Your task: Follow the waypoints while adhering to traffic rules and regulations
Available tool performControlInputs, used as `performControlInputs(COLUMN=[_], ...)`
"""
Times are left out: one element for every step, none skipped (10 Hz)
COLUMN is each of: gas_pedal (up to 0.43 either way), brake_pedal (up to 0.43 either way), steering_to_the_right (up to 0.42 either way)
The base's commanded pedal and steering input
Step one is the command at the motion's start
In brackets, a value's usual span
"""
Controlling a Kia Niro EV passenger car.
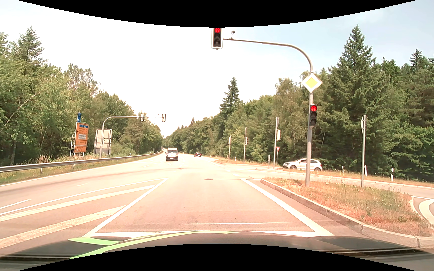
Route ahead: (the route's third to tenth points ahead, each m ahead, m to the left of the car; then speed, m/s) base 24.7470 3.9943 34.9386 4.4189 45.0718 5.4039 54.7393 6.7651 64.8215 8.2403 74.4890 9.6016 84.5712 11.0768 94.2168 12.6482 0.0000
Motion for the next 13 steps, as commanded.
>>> performControlInputs(gas_pedal=[0.000, 0.000, 0.000, 0.000, 0.000, 0.000, 0.000, 0.000, 0.000, 0.000, 0.000, 0.000, 0.000], brake_pedal=[0.262, 0.262, 0.262, 0.262, 0.262, 0.262, 0.262, 0.262, 0.262, 0.262, 0.262, 0.262, 0.262], steering_to_the_right=[-0.014, -0.015, -0.014, -0.014, -0.015, -0.014, -0.014, -0.015, -0.015, -0.014, -0.015, -0.014, -0.015])
